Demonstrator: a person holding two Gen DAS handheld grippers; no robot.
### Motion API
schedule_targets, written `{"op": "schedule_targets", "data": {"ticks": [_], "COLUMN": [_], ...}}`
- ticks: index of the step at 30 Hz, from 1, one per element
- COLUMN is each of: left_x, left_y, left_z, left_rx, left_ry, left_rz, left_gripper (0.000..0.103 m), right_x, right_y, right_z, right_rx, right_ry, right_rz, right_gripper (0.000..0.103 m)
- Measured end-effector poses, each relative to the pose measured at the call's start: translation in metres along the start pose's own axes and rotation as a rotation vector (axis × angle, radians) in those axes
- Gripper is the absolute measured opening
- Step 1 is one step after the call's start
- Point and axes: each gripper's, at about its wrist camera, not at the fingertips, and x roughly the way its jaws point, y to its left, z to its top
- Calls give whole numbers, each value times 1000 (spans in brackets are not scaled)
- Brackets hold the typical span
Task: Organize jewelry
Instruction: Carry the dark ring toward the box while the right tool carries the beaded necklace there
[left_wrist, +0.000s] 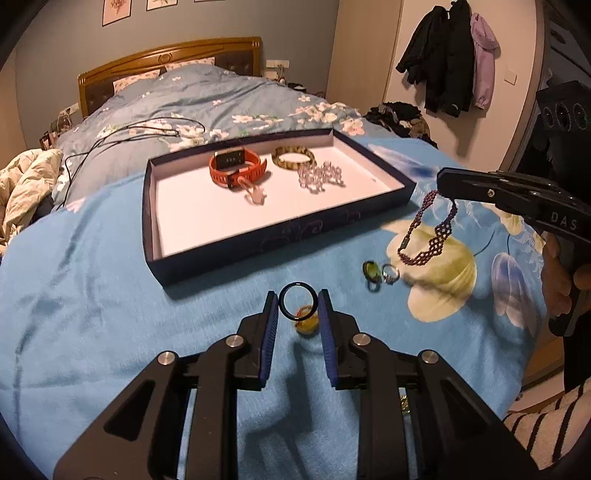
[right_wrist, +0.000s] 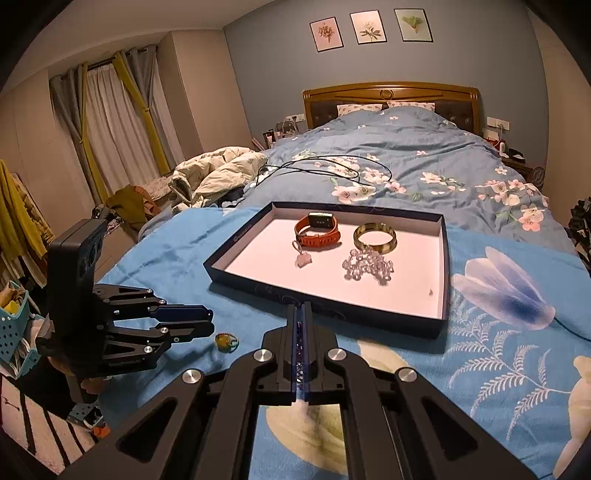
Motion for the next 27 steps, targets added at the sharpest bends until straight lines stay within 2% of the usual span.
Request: {"op": "schedule_targets", "data": {"ticks": [16, 27], "left_x": [-12, -4], "left_y": [-5, 0], "left_z": [30, 48], "left_rx": [26, 19], "left_ry": [-82, -100], "left_rz": [42, 62], "left_gripper": [22, 22], "right_x": [5, 15], "right_y": [-2, -9], "right_z": [23, 41], "right_rx": [-14, -18], "right_ry": [-47, -66], "right_rz": [-6, -16], "right_gripper": [1, 1]}}
